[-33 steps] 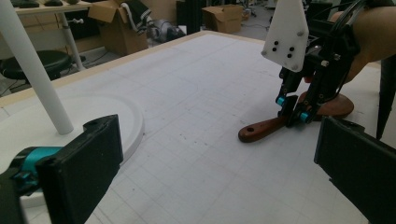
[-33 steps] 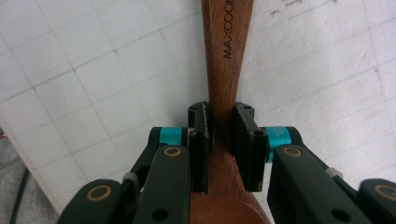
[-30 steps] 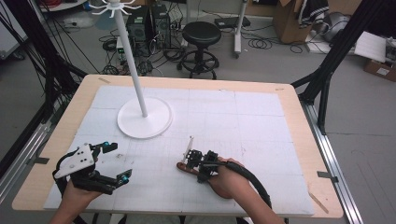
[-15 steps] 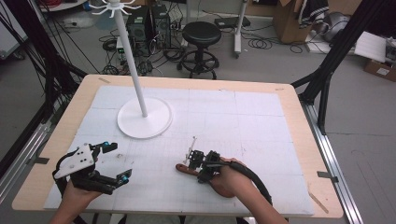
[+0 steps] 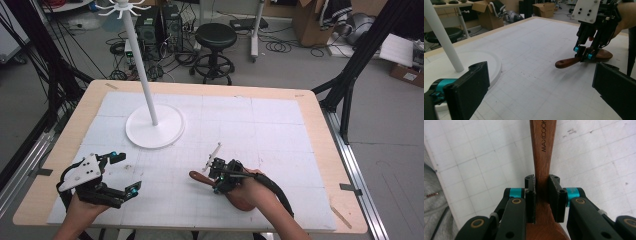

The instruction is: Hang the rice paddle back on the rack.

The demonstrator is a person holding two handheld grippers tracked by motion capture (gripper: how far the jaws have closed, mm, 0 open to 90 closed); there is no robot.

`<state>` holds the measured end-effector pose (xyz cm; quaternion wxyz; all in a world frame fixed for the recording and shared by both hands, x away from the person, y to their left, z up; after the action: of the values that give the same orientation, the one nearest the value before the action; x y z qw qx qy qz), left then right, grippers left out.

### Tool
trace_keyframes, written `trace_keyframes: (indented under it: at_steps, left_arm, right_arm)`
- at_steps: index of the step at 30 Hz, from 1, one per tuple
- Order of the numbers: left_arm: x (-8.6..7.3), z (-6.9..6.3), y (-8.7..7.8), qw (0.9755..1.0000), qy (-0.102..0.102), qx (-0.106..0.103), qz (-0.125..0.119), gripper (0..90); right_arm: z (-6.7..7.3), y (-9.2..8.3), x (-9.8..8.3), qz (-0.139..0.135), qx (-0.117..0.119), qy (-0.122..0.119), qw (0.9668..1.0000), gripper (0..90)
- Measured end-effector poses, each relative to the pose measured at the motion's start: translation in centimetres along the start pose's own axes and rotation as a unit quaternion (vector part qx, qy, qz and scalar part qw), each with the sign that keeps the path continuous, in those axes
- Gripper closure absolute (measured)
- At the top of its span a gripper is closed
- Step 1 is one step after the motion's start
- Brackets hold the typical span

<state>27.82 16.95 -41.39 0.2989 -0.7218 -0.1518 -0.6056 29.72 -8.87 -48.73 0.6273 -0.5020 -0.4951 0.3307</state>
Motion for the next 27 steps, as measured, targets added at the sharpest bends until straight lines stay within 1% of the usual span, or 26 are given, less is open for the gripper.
trace_keyframes:
  at_steps: [3,4,7,9,13,14,15,17,20,23,27]
  left_arm:
    - [0.0,0.0,0.0,1.0000,0.000,0.001,0.000,1.7]
    - [0.0,0.0,0.0,1.0000,0.000,0.002,0.000,1.7]
    - [0.0,0.0,0.0,1.0000,-0.001,0.002,0.000,1.7]
    - [0.0,0.1,0.0,1.0000,-0.001,0.002,0.000,1.7]
    - [0.0,0.0,0.1,1.0000,-0.002,0.001,0.000,1.7]
    - [0.0,0.0,0.1,1.0000,-0.002,0.001,0.000,1.7]
    - [0.0,0.0,0.1,1.0000,-0.003,0.001,0.000,1.7]
    - [0.0,0.0,0.1,1.0000,-0.001,0.001,-0.001,1.7]
    - [-0.1,0.0,0.2,1.0000,0.000,0.001,0.001,1.7]
    - [-0.1,0.0,0.2,1.0000,-0.001,0.001,0.001,1.7]
    - [-0.1,0.0,0.1,1.0000,-0.001,0.000,0.001,1.7]
  right_arm:
    - [0.1,-0.5,0.0,-0.013,0.003,0.001,0.9999,77.8]
    - [0.0,-0.6,0.0,-0.018,0.001,-0.001,0.9998,77.8]
    - [0.2,-1.0,0.0,-0.031,0.008,-0.001,0.9995,77.8]
    - [0.1,-1.3,0.1,-0.039,0.003,-0.005,0.9992,77.9]
    - [-0.1,-2.1,0.2,-0.063,0.009,0.002,0.9980,77.9]
    - [-0.2,-2.4,0.2,-0.069,0.006,0.003,0.9976,77.9]
    - [-0.1,-2.6,0.2,-0.071,0.011,0.006,0.9974,77.9]
    - [-0.3,-2.9,0.2,-0.078,0.006,0.006,0.9969,77.9]
    - [-0.4,-3.4,0.4,-0.093,0.005,0.003,0.9956,77.9]
    - [-0.5,-3.7,0.6,-0.112,0.017,0.009,0.9935,78.0]
    - [-0.8,-4.1,0.8,-0.127,0.019,0.012,0.9917,78.0]
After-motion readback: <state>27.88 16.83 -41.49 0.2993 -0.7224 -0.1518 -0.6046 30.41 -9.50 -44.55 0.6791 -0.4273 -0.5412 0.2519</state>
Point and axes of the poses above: each handheld gripper's, and its own axes: y roughly forward along the jaws, x roughly out of its top, z roughly to its left, the point moved 9 cm from there along y, roughly forward along the jaws, and after that the axes turned 5 degrees about -y, right-handed, at the moved point
